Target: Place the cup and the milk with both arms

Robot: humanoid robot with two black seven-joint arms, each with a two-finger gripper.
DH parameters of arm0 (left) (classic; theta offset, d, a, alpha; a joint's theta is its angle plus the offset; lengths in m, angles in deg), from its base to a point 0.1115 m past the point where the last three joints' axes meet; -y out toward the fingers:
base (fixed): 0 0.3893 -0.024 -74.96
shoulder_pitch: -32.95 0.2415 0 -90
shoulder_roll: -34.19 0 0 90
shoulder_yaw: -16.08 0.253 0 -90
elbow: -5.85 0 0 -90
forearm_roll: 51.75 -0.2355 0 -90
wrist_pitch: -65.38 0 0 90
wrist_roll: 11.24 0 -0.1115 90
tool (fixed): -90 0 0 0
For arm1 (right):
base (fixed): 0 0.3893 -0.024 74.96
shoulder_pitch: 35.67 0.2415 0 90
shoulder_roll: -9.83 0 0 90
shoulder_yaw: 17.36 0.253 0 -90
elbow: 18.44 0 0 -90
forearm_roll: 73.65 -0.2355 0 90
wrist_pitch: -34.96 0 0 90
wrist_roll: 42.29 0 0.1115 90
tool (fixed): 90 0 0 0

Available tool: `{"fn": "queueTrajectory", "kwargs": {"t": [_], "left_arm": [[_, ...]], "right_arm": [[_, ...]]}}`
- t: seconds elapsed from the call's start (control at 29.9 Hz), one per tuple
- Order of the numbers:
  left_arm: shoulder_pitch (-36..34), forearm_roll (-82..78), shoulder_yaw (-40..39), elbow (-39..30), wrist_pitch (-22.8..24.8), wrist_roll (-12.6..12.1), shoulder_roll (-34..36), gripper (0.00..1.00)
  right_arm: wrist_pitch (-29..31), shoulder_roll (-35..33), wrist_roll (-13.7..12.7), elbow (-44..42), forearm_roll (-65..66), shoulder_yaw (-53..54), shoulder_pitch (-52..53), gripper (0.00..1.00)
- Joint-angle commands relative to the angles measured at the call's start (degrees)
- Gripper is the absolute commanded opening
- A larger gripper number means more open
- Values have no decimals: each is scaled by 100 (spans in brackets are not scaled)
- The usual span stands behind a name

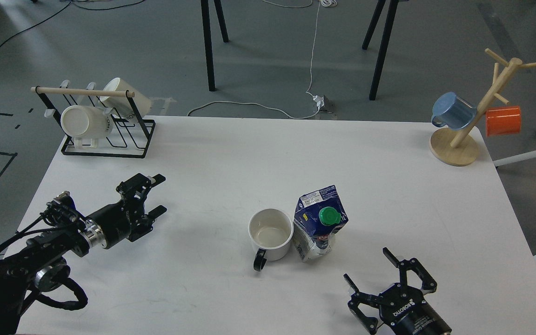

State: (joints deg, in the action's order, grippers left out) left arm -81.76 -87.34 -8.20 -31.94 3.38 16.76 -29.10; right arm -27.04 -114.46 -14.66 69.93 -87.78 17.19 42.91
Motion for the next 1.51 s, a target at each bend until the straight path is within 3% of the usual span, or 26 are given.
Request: {"fn": "queueTrajectory", "kwargs": {"t": [0.0, 0.13, 0.23, 0.43, 0.57, 0.94, 1.2, 1.47], "left_arm": [[2, 17, -24, 0, 0, 0, -7, 99], [11, 25, -41, -8, 0, 0, 27, 99], [-7, 52, -68, -43, 0, 0, 54, 99], [-24, 69, -471, -377, 0, 0, 98, 99], [-103, 69, -595, -500, 0, 0, 168, 99], [-1123, 70, -1070, -562, 0, 0, 713, 99], [-1071, 78, -1500, -1133, 0, 0, 792, 99], [-1062, 78, -1500, -1151, 0, 0, 775, 99]], "right_arm": [[0, -691, 5, 49, -90, 875, -97, 97], [0, -1158, -3, 41, -107, 1991, 43, 97], [0, -1194, -12, -38, -46, 2197, 796, 97], [0, -1054, -21, -968, -2, 1021, 2887, 97], [0, -387, -21, -1655, -11, 395, 3602, 97], [0, -218, -4, -1990, -11, 403, 3611, 97], [0, -17, 5, -2402, -72, 430, 3603, 97], [0, 54, 14, -2456, -81, 438, 3594, 97]]}}
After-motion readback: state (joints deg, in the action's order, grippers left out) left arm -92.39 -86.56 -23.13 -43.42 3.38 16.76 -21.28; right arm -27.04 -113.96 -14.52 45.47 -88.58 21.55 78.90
